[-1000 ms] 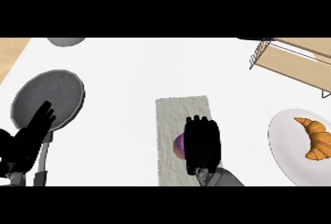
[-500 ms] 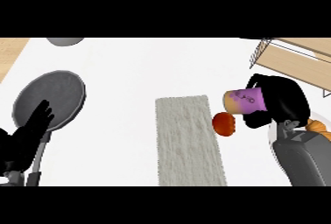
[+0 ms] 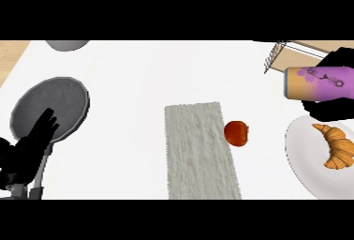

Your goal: Pick the can from the placemat and place it in the tiered shelf

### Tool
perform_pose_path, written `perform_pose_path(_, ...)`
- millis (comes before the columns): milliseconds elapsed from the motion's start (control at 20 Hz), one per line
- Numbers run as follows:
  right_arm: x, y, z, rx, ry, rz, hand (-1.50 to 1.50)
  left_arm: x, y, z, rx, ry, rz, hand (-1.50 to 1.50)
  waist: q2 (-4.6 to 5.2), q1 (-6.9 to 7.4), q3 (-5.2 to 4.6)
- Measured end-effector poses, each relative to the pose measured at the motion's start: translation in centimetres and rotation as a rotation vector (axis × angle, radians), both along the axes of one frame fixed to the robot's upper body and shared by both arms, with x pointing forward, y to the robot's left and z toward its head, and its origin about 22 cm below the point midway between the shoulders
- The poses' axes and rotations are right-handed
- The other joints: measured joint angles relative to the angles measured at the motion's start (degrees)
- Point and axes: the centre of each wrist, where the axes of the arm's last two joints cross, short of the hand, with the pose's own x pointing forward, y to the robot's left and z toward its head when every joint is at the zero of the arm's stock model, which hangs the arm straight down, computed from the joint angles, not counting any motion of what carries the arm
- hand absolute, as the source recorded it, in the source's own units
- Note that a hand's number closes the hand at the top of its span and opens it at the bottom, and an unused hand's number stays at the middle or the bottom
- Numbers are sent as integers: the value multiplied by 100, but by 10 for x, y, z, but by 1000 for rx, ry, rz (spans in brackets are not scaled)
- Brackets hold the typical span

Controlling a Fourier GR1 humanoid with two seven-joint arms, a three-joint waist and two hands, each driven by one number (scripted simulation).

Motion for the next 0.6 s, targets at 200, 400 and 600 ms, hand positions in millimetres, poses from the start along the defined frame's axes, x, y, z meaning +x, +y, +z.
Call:
perform_pose_path(200,-19,-15,37,94,-82,-28,150,2,9,1,2,2,7,0,-2,-2,-1)
perform_pose_path(400,-40,-30,73,122,-147,-49,150,3,4,3,3,-3,1,0,-1,17,-2)
perform_pose_path(600,-42,-35,102,145,-211,-79,150,-1,2,0,-2,-3,-11,0,10,67,-2)
